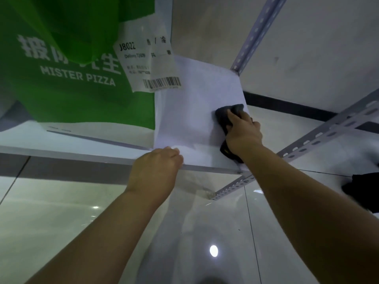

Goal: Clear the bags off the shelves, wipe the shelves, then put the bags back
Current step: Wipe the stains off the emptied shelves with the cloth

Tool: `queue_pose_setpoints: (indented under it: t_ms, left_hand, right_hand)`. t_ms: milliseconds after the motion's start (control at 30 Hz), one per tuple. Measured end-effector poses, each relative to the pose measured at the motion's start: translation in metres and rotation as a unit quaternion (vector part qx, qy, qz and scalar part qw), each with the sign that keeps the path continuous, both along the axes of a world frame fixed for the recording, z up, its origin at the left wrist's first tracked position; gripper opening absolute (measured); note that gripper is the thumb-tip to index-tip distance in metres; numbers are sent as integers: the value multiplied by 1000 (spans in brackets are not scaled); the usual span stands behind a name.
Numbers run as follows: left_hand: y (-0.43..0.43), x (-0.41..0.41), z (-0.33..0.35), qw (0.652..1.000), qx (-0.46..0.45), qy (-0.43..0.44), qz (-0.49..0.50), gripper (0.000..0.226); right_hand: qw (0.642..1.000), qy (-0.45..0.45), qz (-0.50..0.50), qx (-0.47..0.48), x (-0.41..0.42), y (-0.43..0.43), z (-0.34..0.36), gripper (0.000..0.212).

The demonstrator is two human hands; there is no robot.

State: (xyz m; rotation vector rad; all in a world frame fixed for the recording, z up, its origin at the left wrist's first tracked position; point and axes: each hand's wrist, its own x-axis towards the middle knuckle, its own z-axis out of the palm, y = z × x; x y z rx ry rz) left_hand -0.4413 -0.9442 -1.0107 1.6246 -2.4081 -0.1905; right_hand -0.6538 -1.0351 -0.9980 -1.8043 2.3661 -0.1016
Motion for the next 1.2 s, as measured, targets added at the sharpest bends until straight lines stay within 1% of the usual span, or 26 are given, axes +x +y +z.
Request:
queue_pose_setpoints:
  t_ms: [33, 67, 133, 200, 233, 267, 300, 367, 400, 467, 533, 633, 667, 767, 800, 867, 967, 1067, 1133, 1200]
  left_hand:
    - [0, 0, 0, 1000, -7, 3, 1, 19]
    - [1, 0, 1, 1000, -5, 0, 0, 18]
    - [0, 0, 3, 1000, -11, -5, -2, 20]
    - [0, 0, 5, 1000, -26, -10, -5, 22]
    - [0, 0, 4, 1000, -21, -12, -9, 21]
    - [1, 0, 2, 1000, -12, -9, -10, 19]
    - [0, 0, 0, 1000, -5, -2, -8, 17]
    - [2, 0, -2, 1000, -3, 9, 6, 20]
    - [3, 0, -3, 1000, -5, 13, 9, 22]
    - [3, -1, -4, 1000, -7, 7, 11, 27]
    - [4, -2, -5, 1000, -7, 6, 8, 30]
    - [5, -2, -5, 1000, -11, 16, 9, 30]
    - [5, -2, -4, 1000, -13, 22, 11, 30]
    - [6, -3, -5, 999, -3, 37, 18, 29]
    - [7, -4, -5, 999, 0, 43, 19, 29]
    - [9, -5, -4, 999, 0, 45, 13, 28]
    - [14, -6, 2, 1000, 3, 16, -4, 27]
    - [21, -7, 8, 1000, 2, 1, 2, 31]
    - [25, -7, 13, 998, 49, -32, 21, 32]
    - [30, -7, 23, 994, 81, -60, 39, 22]
  right_hand:
    - [1000, -6, -10, -4, 9, -3, 0, 56]
    - [1000, -6, 13, -13, 20, -4, 0, 55]
    - [992, -7, 119, -40, 40, 3, -4, 50]
    - [970, -10, 235, -58, 44, 23, -9, 46]
    - [962, -11, 266, -65, 39, 34, -11, 45]
    - [960, -11, 269, -70, 29, 42, -12, 45]
    - [968, -10, 243, -67, 17, 48, -11, 46]
    - [991, -6, 132, -25, 0, 50, -6, 49]
    - [997, -2, 79, -2, -3, 48, -3, 52]
    - [999, 15, 36, 12, 5, 45, 0, 56]
    - [998, 12, 61, -1, 19, 48, 0, 55]
    - [987, 11, 157, -22, 21, 59, -4, 53]
    - [987, 14, 160, -21, 18, 59, -4, 54]
    - [994, 21, 110, -9, 13, 58, -2, 57]
    - [994, 20, 106, -5, 13, 59, -2, 57]
    - [991, 12, 131, 5, 13, 63, 0, 58]
    - [980, -2, 199, 17, 8, 76, 5, 54]
    - [976, -18, 215, 34, 3, 92, 11, 54]
    - [974, -29, 219, 56, 1, 98, 18, 53]
    - [970, -57, 223, 73, 0, 100, 26, 47]
